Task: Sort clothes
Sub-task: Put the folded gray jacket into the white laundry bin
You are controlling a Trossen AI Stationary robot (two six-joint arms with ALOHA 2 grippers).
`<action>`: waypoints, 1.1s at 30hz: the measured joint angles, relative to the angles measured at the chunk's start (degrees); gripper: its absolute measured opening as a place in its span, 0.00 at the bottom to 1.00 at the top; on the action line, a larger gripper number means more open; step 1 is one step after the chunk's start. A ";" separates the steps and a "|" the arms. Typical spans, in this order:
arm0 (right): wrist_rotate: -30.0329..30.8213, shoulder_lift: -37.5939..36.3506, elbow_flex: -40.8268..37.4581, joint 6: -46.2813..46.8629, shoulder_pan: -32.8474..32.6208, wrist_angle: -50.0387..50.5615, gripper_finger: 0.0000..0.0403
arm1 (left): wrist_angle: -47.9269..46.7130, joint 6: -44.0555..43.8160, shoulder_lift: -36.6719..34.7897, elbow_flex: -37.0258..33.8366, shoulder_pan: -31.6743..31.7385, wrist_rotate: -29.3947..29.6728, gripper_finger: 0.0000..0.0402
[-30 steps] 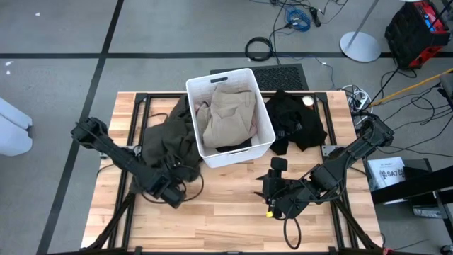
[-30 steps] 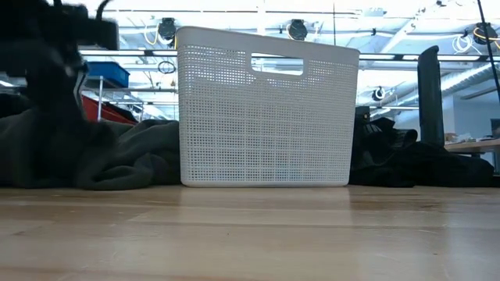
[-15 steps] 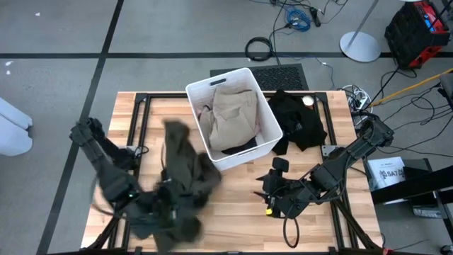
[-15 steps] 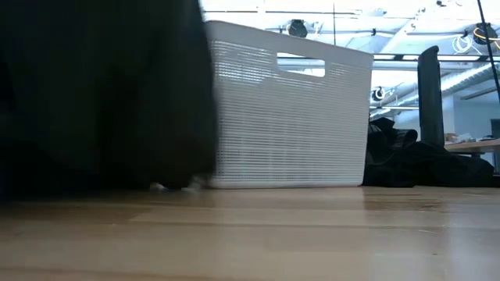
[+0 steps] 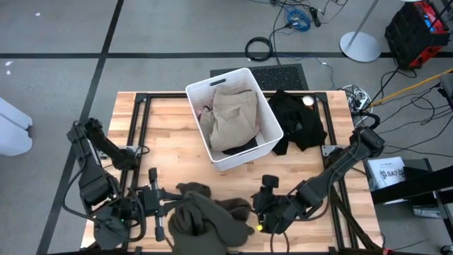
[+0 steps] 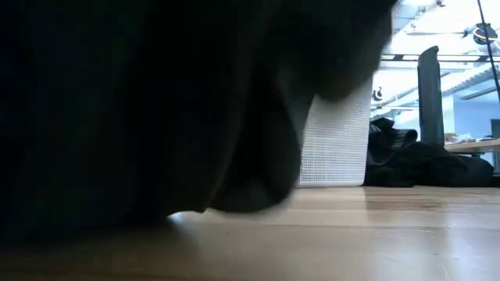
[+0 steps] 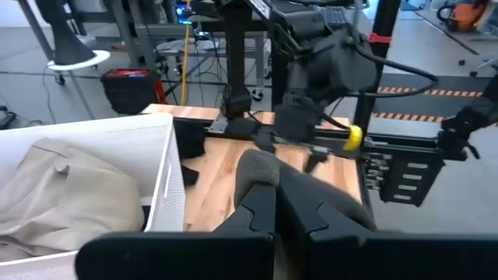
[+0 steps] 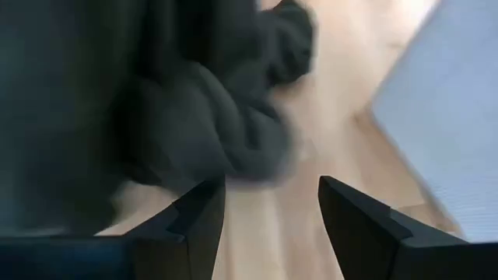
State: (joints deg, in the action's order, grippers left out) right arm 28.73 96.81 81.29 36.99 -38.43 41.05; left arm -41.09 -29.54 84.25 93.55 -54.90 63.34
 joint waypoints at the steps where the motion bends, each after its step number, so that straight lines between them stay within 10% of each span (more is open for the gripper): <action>1: -1.31 0.21 -0.04 -0.05 -0.23 -0.26 0.48 | -0.11 0.01 0.00 -0.01 0.17 0.22 0.00; 12: -0.82 -1.09 0.00 -6.14 -1.03 -8.22 0.48 | -1.72 3.35 -0.24 0.21 3.04 2.75 0.00; 20: 28.26 1.40 0.07 -27.69 -1.40 -29.02 0.48 | -1.89 5.95 -0.28 0.21 5.17 -4.98 0.00; 33: 6.00 3.76 0.07 -46.29 6.73 -54.68 0.48 | 3.65 14.20 -0.28 0.21 8.92 -22.34 0.00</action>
State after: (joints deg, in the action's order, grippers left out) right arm 34.74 100.57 81.36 -9.30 -31.71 -13.63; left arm -37.44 -15.34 83.96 93.76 -45.98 41.00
